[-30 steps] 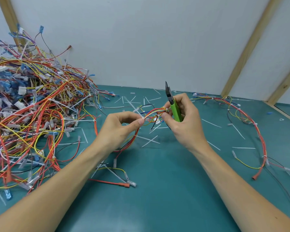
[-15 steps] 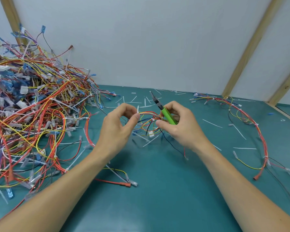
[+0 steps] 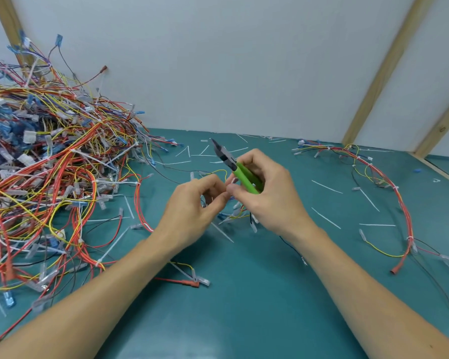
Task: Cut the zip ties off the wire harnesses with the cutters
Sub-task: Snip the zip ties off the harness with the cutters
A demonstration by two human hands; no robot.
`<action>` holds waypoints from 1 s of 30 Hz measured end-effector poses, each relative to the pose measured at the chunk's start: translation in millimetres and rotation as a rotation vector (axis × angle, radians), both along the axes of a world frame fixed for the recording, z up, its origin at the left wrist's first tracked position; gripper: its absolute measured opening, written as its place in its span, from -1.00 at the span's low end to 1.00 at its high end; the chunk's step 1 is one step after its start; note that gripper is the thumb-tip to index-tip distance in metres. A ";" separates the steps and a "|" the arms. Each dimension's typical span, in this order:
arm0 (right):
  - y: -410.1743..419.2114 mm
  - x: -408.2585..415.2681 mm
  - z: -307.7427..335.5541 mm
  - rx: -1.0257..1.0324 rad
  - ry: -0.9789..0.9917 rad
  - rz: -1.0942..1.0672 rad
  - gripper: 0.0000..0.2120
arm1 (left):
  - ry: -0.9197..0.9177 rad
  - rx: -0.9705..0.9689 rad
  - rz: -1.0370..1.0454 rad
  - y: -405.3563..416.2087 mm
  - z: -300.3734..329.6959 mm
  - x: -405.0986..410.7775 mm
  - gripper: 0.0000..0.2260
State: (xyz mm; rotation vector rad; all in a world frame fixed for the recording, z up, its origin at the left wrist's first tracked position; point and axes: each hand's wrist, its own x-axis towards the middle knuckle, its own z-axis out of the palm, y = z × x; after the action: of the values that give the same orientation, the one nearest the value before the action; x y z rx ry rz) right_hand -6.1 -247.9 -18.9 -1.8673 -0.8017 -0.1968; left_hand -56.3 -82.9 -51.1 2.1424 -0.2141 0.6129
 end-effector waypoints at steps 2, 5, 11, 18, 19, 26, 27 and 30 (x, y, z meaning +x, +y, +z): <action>-0.8 1.9 0.3 0.044 0.008 -0.045 -0.79 | 0.019 -0.004 -0.005 -0.2 0.2 0.7 -0.91; -1.3 6.4 1.0 0.142 0.045 -0.125 -0.73 | 0.003 0.005 0.009 -0.1 2.6 2.4 -0.97; -8.7 17.2 3.7 0.192 0.074 -0.165 -0.79 | -0.024 0.037 0.178 4.0 0.5 3.1 -0.91; -45.2 37.1 22.2 -0.284 -0.060 -0.112 -0.72 | 0.130 -0.143 0.188 13.0 0.6 7.3 -0.83; -49.1 37.9 24.1 -0.364 -0.051 -0.088 -0.70 | 0.145 -0.173 0.178 11.8 0.2 7.1 -0.81; -53.0 33.7 29.9 -0.562 -0.020 -0.104 -0.52 | 0.071 -0.093 0.190 6.8 -0.9 6.2 -0.89; -52.1 32.8 30.3 -0.567 -0.025 -0.105 -0.50 | 0.044 -0.054 0.198 5.2 -0.5 5.5 -0.91; -50.1 30.6 30.8 -0.584 -0.033 -0.092 -0.48 | -0.038 0.048 0.232 2.1 -0.3 6.3 -0.93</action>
State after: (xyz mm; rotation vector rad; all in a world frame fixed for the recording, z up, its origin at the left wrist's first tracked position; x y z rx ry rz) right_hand 24.6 -298.0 11.9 -2.4568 -0.8553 -0.0508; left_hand -50.0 -80.8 -51.4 2.2209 0.0002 0.7886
